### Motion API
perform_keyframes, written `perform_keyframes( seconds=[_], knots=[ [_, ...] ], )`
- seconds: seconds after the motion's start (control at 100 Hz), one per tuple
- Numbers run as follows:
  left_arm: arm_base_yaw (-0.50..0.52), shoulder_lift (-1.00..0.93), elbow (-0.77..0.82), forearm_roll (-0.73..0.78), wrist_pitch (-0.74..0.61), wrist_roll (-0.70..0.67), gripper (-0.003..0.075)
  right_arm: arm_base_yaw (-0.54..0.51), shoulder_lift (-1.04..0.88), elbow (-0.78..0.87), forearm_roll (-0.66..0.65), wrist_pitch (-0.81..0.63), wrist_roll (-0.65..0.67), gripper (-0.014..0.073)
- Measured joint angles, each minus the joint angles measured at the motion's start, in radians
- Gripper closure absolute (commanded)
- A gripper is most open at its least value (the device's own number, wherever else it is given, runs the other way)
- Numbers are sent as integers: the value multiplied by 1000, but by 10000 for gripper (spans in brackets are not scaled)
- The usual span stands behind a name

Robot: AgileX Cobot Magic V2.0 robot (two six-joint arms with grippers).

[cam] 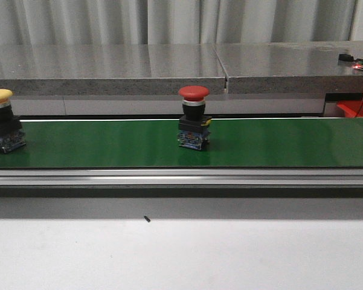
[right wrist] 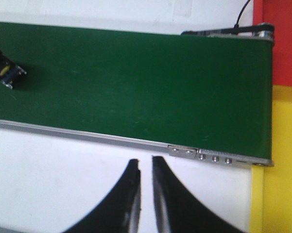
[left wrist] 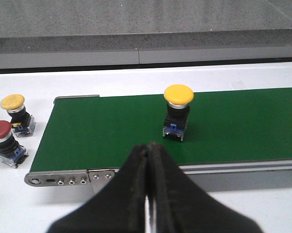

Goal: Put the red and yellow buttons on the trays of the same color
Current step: 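Move the right gripper above the red button riding the belt, then grasp the red button with the right gripper and lift it off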

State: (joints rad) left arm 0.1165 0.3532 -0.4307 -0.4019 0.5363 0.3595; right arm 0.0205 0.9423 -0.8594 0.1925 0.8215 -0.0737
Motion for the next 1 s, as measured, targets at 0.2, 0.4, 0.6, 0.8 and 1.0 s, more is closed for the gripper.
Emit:
perform_keyframes(
  seconds=[0.2, 0.4, 0.6, 0.8, 1.0],
  knots=[
    [0, 0, 0, 0, 0, 0, 741, 0, 19, 0, 11, 11, -12, -53],
    [0, 0, 0, 0, 0, 0, 741, 1, 37, -2, 75, 11, -111, -52],
    [0, 0, 0, 0, 0, 0, 741, 76, 148, -31, 145, -5, -221, -52],
    [0, 0, 0, 0, 0, 0, 741, 198, 312, -103, 154, -51, -234, -52],
    [0, 0, 0, 0, 0, 0, 741, 275, 468, -217, 145, -88, -238, -52]
  ],
)
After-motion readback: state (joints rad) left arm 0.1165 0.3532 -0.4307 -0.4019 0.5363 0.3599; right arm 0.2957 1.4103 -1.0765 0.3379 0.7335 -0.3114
